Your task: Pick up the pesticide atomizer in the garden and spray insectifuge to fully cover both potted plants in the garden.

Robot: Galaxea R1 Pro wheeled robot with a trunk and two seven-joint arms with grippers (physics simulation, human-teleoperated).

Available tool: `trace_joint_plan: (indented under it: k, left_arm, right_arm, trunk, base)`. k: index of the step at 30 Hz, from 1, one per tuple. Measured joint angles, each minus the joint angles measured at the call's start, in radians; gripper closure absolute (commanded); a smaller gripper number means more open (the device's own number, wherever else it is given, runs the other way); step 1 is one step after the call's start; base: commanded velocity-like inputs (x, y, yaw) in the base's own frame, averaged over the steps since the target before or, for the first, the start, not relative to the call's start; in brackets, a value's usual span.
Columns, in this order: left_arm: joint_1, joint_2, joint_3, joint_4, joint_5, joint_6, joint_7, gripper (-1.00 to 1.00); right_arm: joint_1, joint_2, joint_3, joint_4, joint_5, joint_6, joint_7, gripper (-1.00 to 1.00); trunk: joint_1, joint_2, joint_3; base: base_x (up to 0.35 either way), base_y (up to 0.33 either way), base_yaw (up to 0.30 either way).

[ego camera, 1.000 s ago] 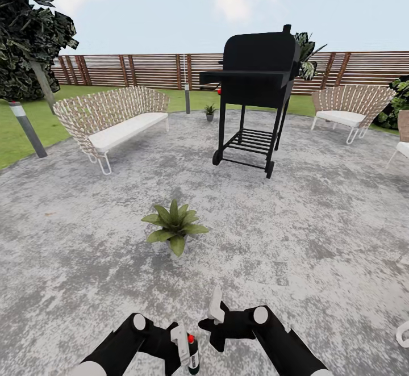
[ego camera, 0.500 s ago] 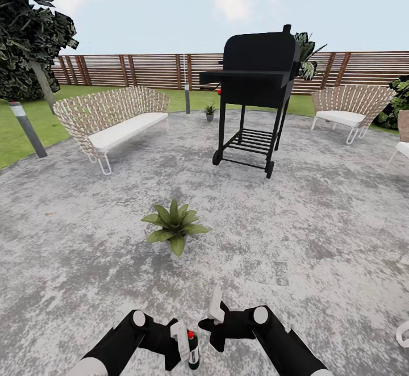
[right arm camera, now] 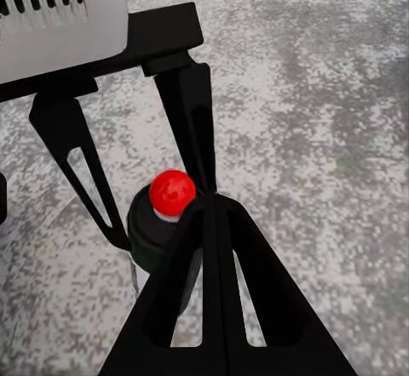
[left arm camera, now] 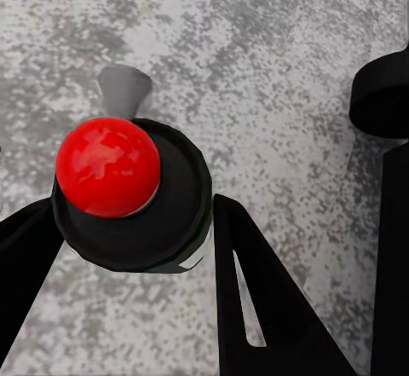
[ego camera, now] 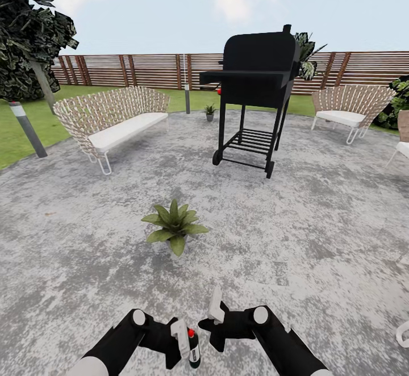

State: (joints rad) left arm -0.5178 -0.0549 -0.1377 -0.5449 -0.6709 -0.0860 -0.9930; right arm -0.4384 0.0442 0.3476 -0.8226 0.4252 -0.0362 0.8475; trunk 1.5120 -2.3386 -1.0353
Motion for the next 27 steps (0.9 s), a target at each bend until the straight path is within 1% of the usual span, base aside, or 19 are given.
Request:
trace_joint_plan:
  k: [3,6,10,12,15,27]
  left_arm:
    - [0.000,0.000,0.000,0.000,0.021,-0.001,0.000,1.00]
    - [0.000,0.000,0.000,0.000,0.027,-0.001,0.000,1.00]
    - [-0.001,0.000,0.000,-0.002,0.030,-0.001,0.000,1.00]
    - [0.000,0.001,0.000,-0.025,0.031,0.000,-0.001,1.00]
    - [0.001,0.001,0.000,-0.036,0.031,0.001,-0.002,1.00]
    - [0.003,0.002,-0.001,-0.041,0.030,0.000,-0.003,1.00]
  right_arm:
    - [0.000,0.000,0.000,0.000,0.000,0.000,0.000,1.00]
    - [0.000,0.000,0.000,0.000,0.000,0.000,0.000,1.00]
    - [0.000,0.000,0.000,0.001,0.000,0.000,0.000,1.00]
    - [0.000,0.000,0.000,0.001,0.000,0.000,0.000,1.00]
    - [0.000,0.000,0.000,0.001,0.000,0.000,0.000,1.00]
    - [0.000,0.000,0.000,0.002,0.000,-0.001,0.000,1.00]
  trunk:
    - [0.000,0.000,0.000]
    - [0.000,0.000,0.000]
    - [0.000,0.000,0.000]
    - [0.000,0.000,0.000]
    - [0.000,0.000,0.000]
    - [0.000,0.000,0.000]
  base:
    - [0.000,0.000,0.000]
    - [0.000,0.000,0.000]
    - [0.000,0.000,0.000]
    - [0.000,0.000,0.000]
    - [0.000,0.000,0.000]
    - [0.000,0.000,0.000]
